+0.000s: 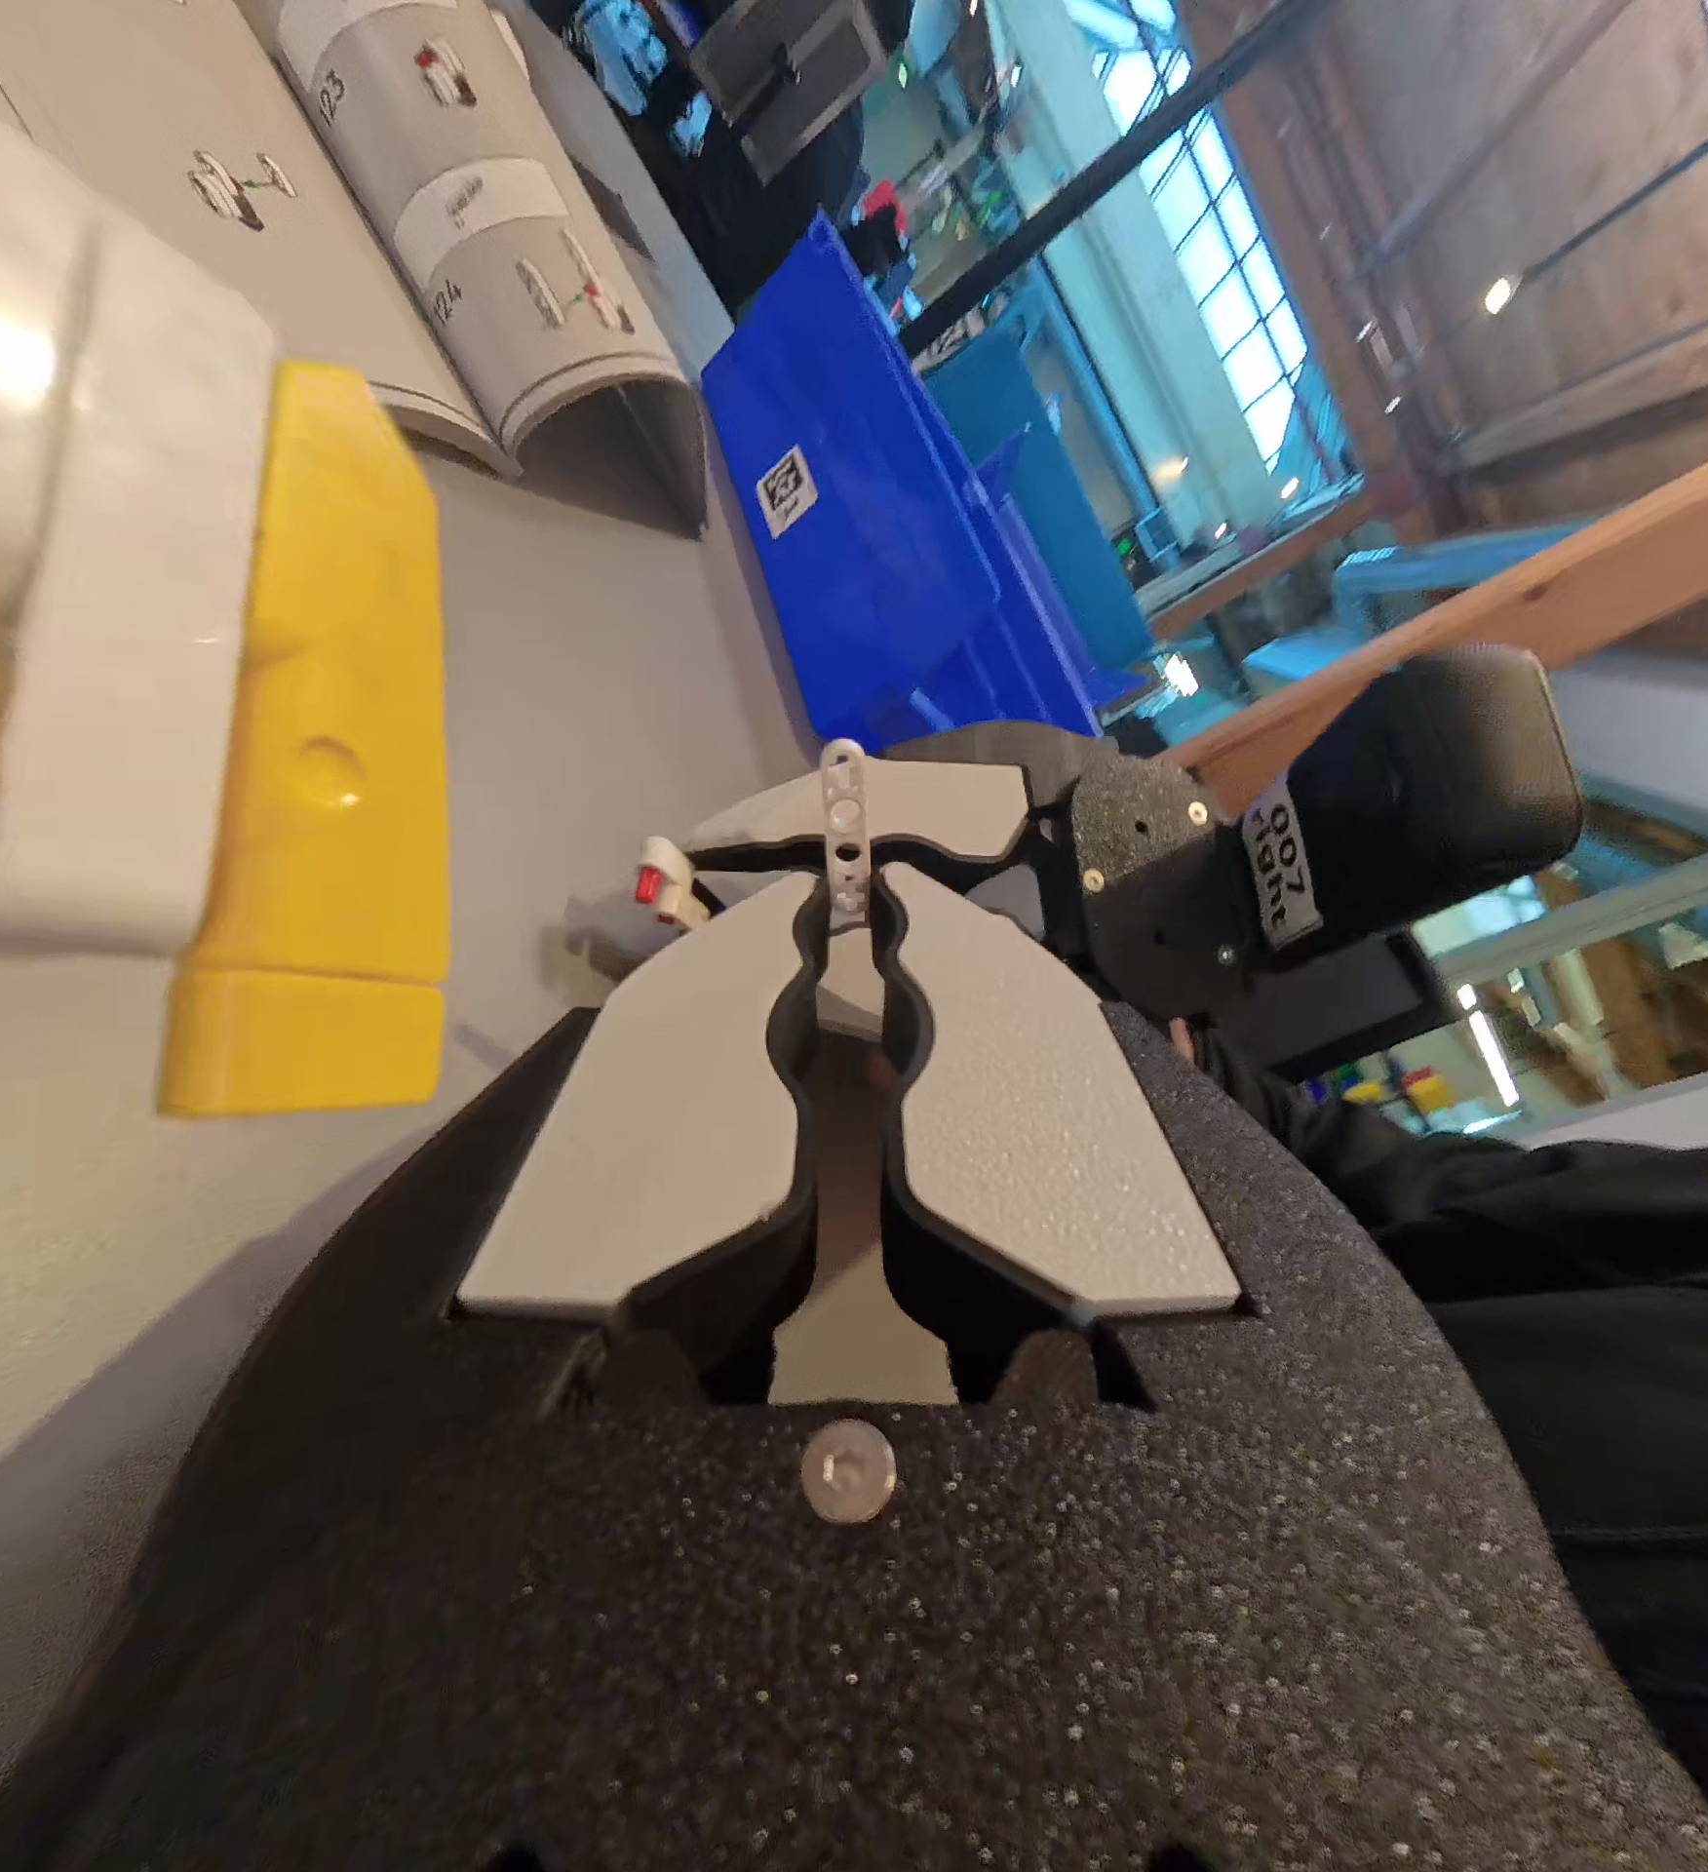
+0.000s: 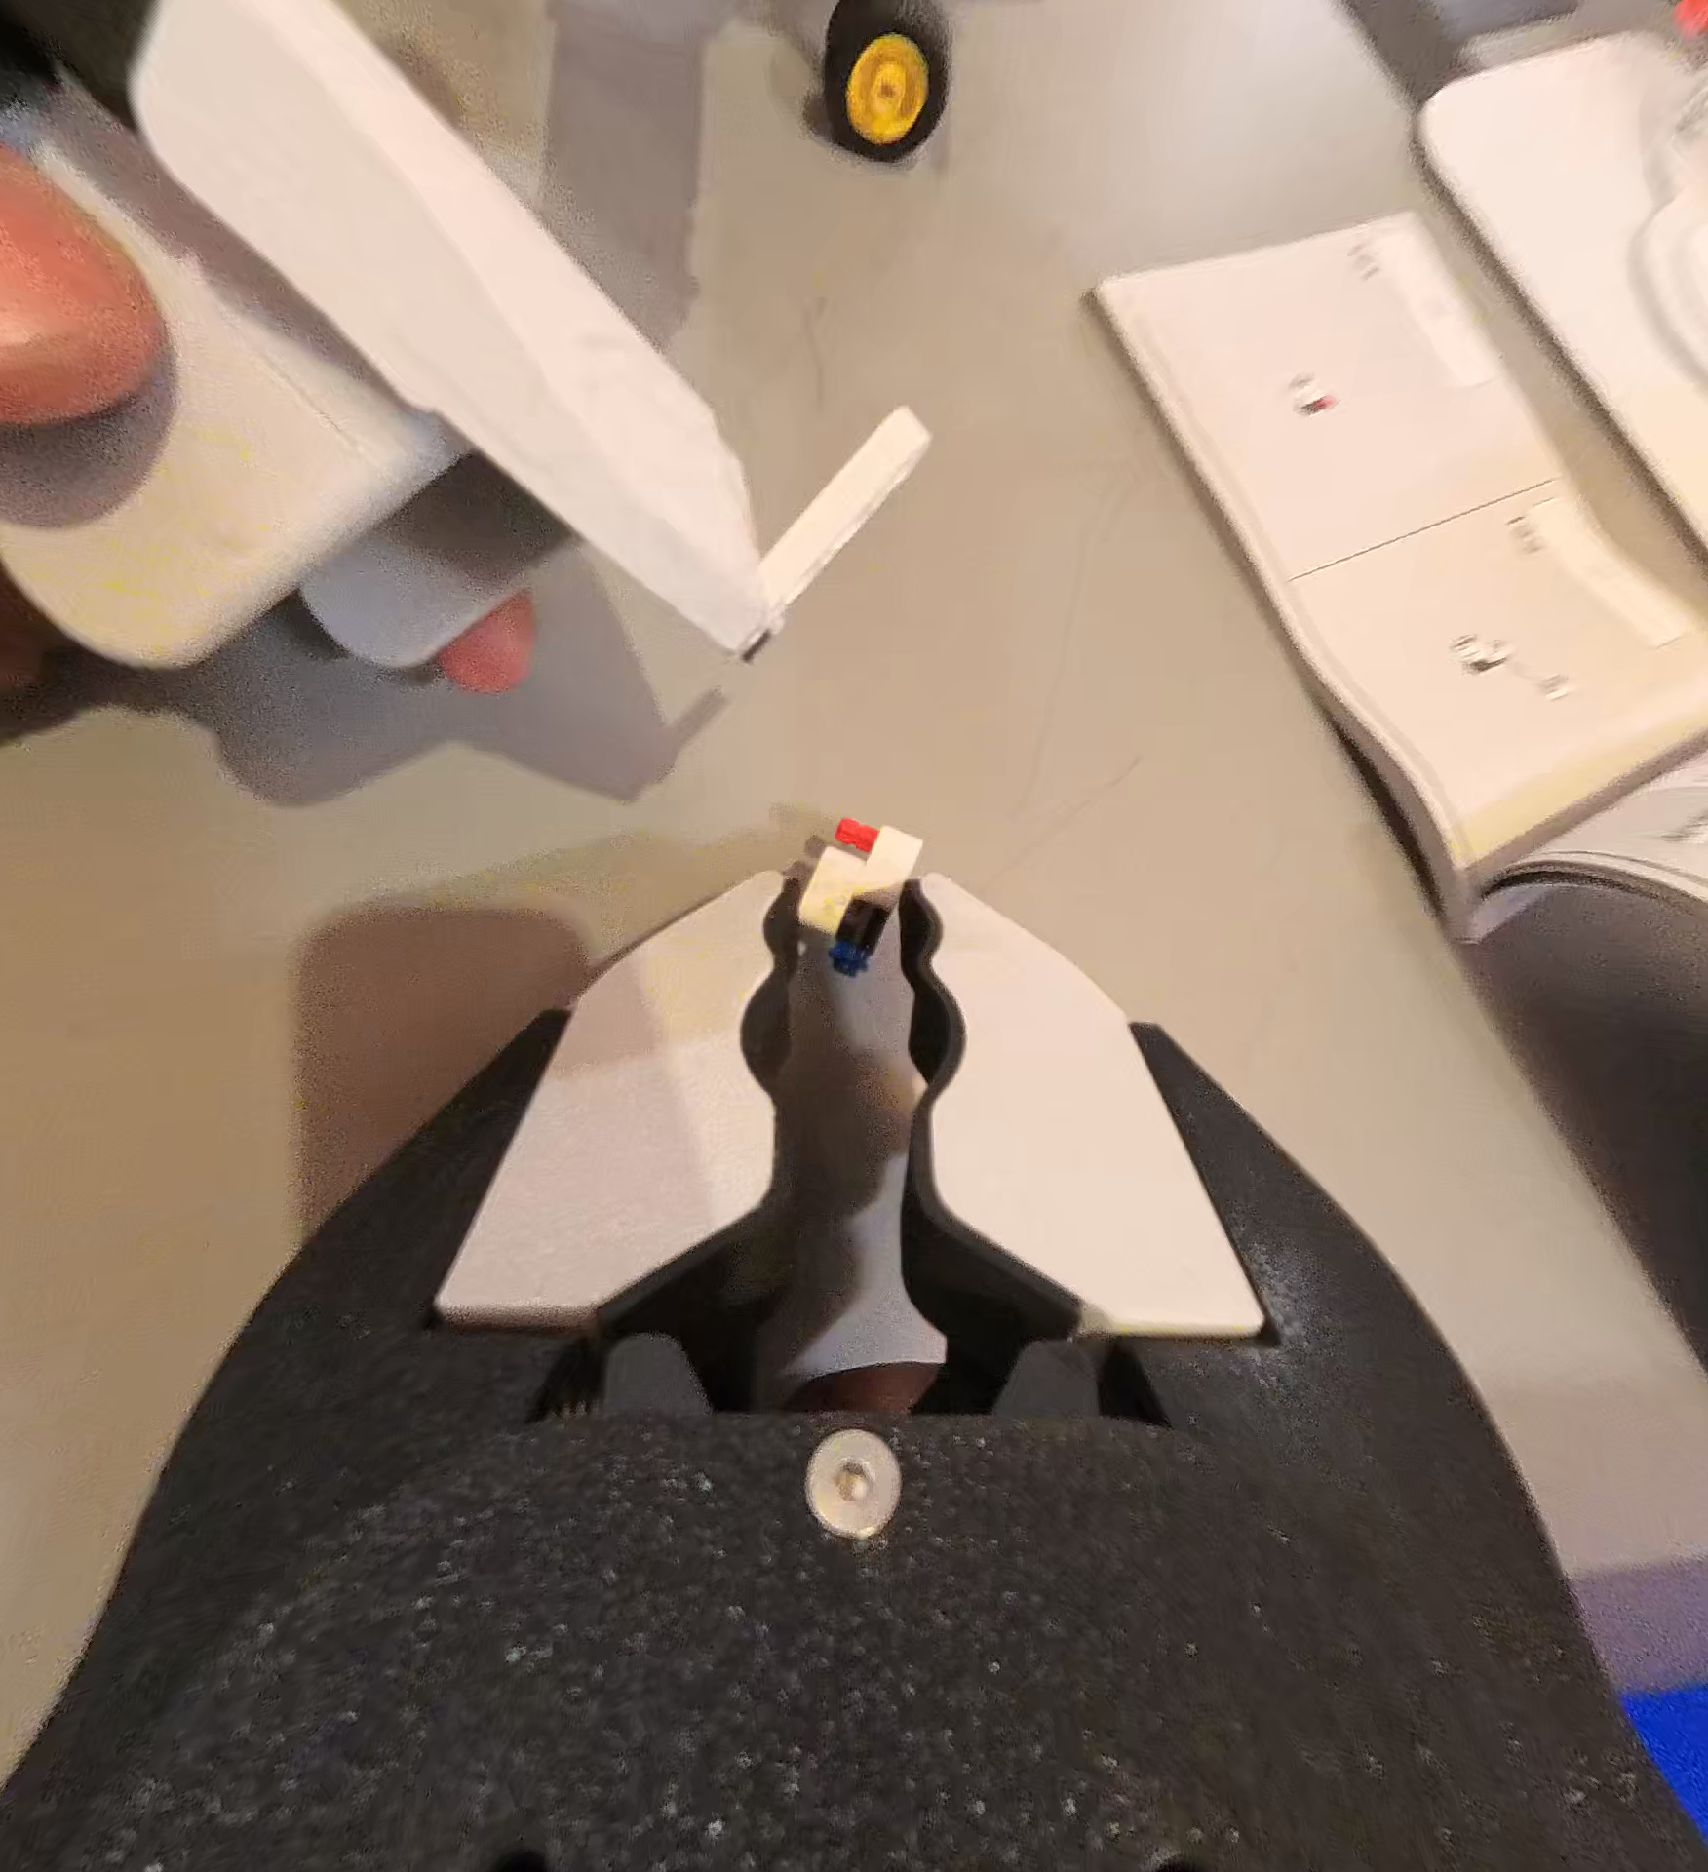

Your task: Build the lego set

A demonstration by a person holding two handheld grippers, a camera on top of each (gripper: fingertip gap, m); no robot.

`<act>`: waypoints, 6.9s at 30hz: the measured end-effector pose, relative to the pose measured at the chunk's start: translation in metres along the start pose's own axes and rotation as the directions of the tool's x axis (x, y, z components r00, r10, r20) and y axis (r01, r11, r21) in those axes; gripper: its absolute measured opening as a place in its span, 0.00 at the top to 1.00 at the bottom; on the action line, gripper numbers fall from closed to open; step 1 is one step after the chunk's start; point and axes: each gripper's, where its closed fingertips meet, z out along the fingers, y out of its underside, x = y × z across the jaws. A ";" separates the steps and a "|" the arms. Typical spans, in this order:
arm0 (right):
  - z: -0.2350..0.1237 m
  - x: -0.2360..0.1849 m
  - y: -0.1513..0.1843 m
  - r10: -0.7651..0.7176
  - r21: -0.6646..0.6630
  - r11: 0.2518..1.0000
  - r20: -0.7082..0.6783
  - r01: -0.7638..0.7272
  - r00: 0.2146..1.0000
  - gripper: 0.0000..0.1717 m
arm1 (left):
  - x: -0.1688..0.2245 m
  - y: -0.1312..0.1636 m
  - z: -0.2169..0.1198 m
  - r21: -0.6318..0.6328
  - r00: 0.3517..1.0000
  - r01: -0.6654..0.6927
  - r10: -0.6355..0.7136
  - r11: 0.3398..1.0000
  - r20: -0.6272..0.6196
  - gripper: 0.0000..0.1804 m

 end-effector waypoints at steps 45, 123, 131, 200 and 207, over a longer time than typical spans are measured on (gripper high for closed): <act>-0.080 0.007 -0.077 -0.077 0.491 0.846 -0.274 0.208 0.959 0.90 | 0.054 -0.026 0.001 0.388 0.923 -0.279 0.357 0.878 -0.144 0.96; -0.078 0.009 -0.058 -0.143 0.515 0.828 -0.190 0.223 0.971 0.90 | 0.048 -0.016 0.010 0.257 0.950 -0.219 0.266 0.941 -0.163 0.92; -0.063 0.005 -0.041 -0.133 0.400 0.901 -0.120 0.170 0.984 0.90 | 0.039 -0.014 0.014 0.221 0.963 -0.225 0.251 0.949 -0.097 0.92; -0.080 0.032 -0.009 -0.405 0.031 0.852 -0.593 0.523 0.696 0.96 | 0.021 0.007 0.059 0.056 0.987 -0.132 0.127 0.990 0.096 0.82; -0.087 0.024 -0.016 -0.402 0.085 0.824 -0.610 0.560 0.683 0.96 | 0.034 0.007 0.057 0.048 0.946 -0.324 0.323 0.945 0.029 0.95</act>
